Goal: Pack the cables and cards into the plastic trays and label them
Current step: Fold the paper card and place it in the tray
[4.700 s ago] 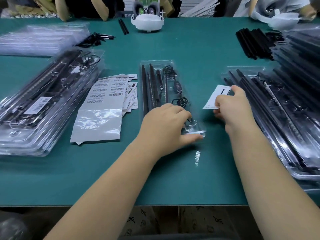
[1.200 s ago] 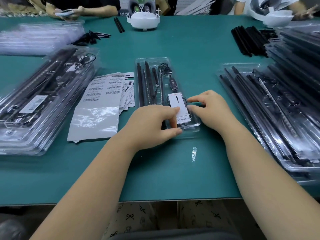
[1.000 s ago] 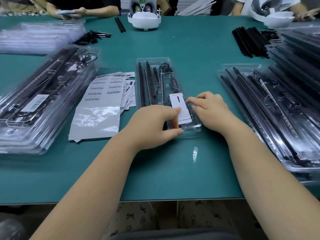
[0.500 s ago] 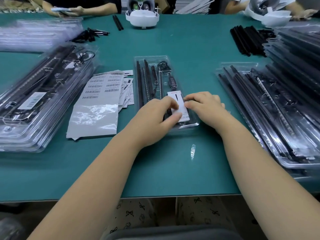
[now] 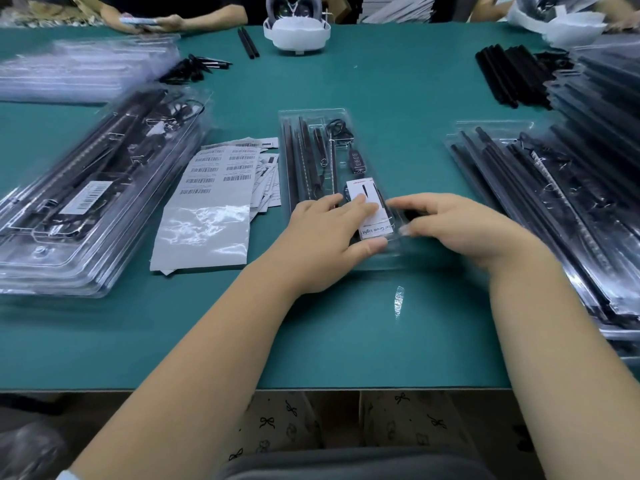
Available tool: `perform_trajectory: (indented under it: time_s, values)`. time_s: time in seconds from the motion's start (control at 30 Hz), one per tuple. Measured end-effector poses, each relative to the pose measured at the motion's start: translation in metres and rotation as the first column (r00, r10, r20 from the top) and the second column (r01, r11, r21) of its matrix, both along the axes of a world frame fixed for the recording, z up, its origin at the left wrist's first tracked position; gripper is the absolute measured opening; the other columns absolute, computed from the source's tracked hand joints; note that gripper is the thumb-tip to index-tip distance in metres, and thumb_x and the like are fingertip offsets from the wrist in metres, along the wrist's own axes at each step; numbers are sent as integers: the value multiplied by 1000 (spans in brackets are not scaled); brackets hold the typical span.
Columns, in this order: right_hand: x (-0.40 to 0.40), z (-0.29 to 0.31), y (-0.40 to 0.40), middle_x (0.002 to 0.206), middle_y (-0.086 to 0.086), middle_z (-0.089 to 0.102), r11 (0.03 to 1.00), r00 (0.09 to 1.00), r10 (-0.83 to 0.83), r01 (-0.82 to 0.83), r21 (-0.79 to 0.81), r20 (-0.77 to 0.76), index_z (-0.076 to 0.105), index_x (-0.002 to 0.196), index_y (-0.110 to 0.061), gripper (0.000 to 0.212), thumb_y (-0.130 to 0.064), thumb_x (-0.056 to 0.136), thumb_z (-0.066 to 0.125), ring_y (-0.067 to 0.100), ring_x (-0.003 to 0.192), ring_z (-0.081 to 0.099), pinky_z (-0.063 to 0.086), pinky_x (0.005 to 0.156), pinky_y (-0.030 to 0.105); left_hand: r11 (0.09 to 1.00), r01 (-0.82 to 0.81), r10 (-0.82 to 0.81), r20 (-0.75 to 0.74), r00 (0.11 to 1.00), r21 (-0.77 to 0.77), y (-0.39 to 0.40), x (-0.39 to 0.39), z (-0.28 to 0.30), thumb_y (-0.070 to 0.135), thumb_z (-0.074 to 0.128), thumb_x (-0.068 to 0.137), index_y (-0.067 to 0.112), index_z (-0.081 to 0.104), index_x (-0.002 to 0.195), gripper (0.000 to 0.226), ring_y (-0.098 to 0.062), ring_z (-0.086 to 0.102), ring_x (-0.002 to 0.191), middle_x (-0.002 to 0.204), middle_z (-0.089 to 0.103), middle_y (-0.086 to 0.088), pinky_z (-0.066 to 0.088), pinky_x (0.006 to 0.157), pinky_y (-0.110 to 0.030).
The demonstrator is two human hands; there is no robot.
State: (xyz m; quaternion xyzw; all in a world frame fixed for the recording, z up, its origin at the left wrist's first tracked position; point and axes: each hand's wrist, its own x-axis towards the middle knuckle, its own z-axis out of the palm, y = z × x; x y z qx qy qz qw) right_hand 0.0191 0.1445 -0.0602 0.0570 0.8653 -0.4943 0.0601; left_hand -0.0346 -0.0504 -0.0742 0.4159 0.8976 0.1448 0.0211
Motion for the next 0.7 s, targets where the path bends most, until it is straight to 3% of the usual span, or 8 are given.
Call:
perform_trajectory:
  time_s: [0.07, 0.13, 0.23, 0.3, 0.37, 0.5, 0.6, 0.7]
  values:
    - [5, -2, 3, 113, -24, 61, 999, 999, 45, -46, 24, 23, 59, 120, -33, 43, -23, 80, 72, -16, 104, 50, 37, 87, 8, 1000, 7, -7, -4, 1000, 9, -1, -1, 0, 57, 32, 94, 29, 32, 145, 58, -19, 19, 142, 155, 27, 10, 10, 111, -36]
    - [5, -4, 2, 112, -21, 62, 998, 1000, 8, -9, 65, 4, 61, 113, -34, 45, -34, 72, 79, -8, 106, 54, 38, 91, 16, 1000, 12, -12, -6, 1000, 20, -1, -1, 0, 60, 31, 94, 29, 34, 144, 59, -19, 20, 142, 153, 30, 11, 10, 110, -36]
    - [2, -5, -4, 104, -27, 58, 980, 996, -53, 64, 186, -65, 61, 101, -39, 45, -48, 63, 81, -10, 100, 51, 37, 84, 15, 1000, 11, -11, 3, 1000, 19, -1, 1, 3, 71, 18, 83, 28, 36, 143, 75, -19, 22, 141, 152, 33, 10, 13, 111, -38]
    - [2, -6, -5, 100, -30, 55, 964, 994, -74, 93, 248, -85, 60, 96, -40, 45, -55, 57, 79, -4, 102, 52, 36, 91, 23, 1000, 11, -11, 5, 1000, 17, 0, 2, 5, 74, 12, 77, 28, 36, 143, 84, -19, 23, 141, 152, 32, 9, 14, 111, -39]
    - [3, -6, -6, 98, -29, 56, 961, 993, -65, 90, 262, -102, 60, 93, -40, 43, -56, 58, 77, -3, 101, 52, 37, 91, 25, 1000, 5, -5, -7, 1000, 17, 0, 1, 4, 73, 15, 79, 29, 37, 143, 80, -19, 23, 141, 153, 31, 9, 14, 112, -40]
    - [0, -8, -6, 91, -22, 64, 971, 981, -89, 123, 203, -171, 66, 93, -33, 28, -41, 70, 78, -6, 85, 56, 38, 73, 4, 1000, -6, 6, -5, 1000, 25, -2, -1, 0, 62, 32, 92, 30, 33, 145, 63, -19, 21, 142, 155, 28, 10, 12, 111, -38]
    - [-4, -13, -7, 89, -20, 64, 957, 974, -144, 183, 227, -177, 65, 86, -32, 25, -42, 68, 79, 0, 88, 56, 41, 80, 22, 1000, 1, -1, -2, 1000, 32, -2, -1, -1, 61, 34, 92, 30, 33, 145, 62, -19, 20, 142, 155, 27, 9, 12, 111, -38]
    - [-6, -14, -11, 81, -12, 65, 955, 967, -167, 207, 211, -191, 63, 73, -27, 24, -37, 65, 83, 5, 76, 56, 42, 69, 23, 999, 1, -2, 16, 1000, 46, -3, -3, 0, 63, 39, 89, 32, 34, 144, 64, -17, 20, 142, 155, 28, 9, 12, 112, -37]
